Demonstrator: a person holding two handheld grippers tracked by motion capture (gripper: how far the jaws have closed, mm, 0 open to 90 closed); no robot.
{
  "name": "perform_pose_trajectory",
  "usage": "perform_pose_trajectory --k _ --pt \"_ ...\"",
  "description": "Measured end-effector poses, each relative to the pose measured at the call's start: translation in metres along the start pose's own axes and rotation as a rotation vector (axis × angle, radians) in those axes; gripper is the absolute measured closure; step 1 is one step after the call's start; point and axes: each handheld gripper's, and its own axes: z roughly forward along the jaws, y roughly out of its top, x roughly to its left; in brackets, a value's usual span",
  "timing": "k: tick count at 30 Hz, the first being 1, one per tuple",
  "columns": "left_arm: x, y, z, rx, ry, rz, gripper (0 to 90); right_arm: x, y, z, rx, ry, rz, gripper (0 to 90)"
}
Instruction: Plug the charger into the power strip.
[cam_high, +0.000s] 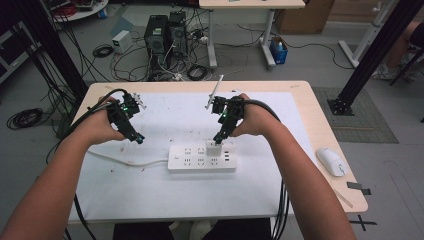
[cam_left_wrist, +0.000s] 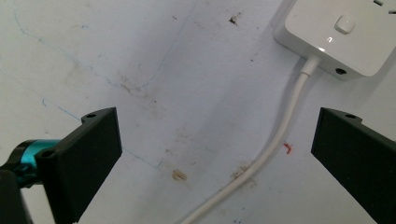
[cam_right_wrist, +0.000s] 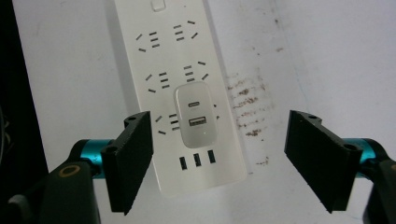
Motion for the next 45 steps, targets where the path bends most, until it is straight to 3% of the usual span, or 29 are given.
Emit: perform_pose_trajectory --k 9,21,22,23,28,36,45 --pt "-0.002 0.006 -0.009 0.012 -0.002 0.025 1.8 0.000 -0.010 -0.016 -0.028 -0.039 0.026 16.9" --pt "-0.003 0.016 -0.018 0.035 -0.047 0.065 1.8 0.000 -0.026 -0.029 -0.004 -0.079 0.077 12.0" --pt "-0.003 0.017 -0.019 0.038 -0.054 0.070 1.8 0.000 -0.027 -0.030 -0.004 -0.084 0.081 9.5" --pt "-0.003 0.017 -0.019 0.036 -0.060 0.070 1.8 -0.001 -0.028 -0.029 -0.003 -0.099 0.082 1.0" --pt "-0.001 0.019 -0.018 0.032 -0.067 0.075 1.8 -0.004 -0.031 -0.028 0.027 -0.120 0.094 1.1" --pt "0.004 0.023 -0.012 0.059 -0.113 0.082 1.8 -0.013 -0.035 -0.026 0.081 -0.124 0.095 1.1" --pt "0.001 0.035 -0.016 0.087 -0.126 0.118 1.8 -0.021 -0.045 -0.028 0.120 -0.135 0.133 1.1"
